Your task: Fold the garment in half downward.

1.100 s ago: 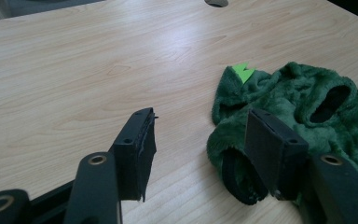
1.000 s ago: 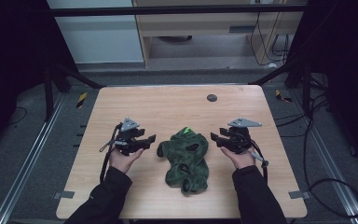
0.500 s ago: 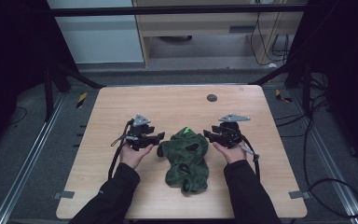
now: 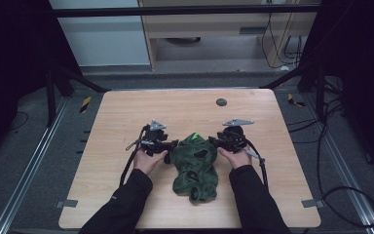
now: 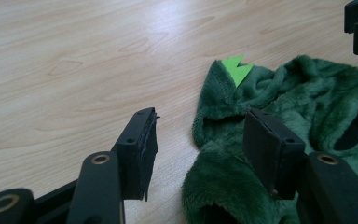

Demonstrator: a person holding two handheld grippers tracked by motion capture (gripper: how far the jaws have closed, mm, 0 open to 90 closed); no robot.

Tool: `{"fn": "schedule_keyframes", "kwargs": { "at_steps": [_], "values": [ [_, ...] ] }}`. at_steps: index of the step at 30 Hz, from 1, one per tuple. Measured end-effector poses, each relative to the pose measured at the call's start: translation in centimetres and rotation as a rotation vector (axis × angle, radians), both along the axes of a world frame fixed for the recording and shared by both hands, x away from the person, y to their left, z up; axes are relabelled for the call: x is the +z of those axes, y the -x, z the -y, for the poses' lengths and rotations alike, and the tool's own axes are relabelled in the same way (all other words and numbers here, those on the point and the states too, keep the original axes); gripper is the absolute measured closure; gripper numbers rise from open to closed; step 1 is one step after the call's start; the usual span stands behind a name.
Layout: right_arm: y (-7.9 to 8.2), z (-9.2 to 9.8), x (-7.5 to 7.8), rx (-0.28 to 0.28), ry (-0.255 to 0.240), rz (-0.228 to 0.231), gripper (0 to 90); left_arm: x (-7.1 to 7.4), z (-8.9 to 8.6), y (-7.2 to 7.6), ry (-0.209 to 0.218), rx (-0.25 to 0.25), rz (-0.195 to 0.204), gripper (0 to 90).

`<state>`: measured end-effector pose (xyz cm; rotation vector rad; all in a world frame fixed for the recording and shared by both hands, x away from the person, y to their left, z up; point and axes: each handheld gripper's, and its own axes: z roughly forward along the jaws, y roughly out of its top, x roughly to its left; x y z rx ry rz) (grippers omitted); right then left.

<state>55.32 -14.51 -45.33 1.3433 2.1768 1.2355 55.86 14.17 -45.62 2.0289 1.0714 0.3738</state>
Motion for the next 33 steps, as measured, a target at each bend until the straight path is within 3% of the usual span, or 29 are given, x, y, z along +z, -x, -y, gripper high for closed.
{"fn": "schedule_keyframes", "kwargs": {
  "at_steps": [9,22,33],
  "values": [
    [-0.4,-0.9,-1.3,0.028,0.037,-0.044,53.5,-1.1,0.7,-0.2,-0.038,-0.037,-0.053,42.4],
    [-0.7,-1.6,-2.4,0.057,0.072,-0.09,59.3,-2.3,1.5,-0.5,-0.044,-0.055,-0.096,44.5],
    [-0.8,-1.8,-2.8,0.071,0.096,-0.107,78.3,-2.7,1.6,-0.8,-0.046,-0.053,-0.146,63.9]
  ]
}}
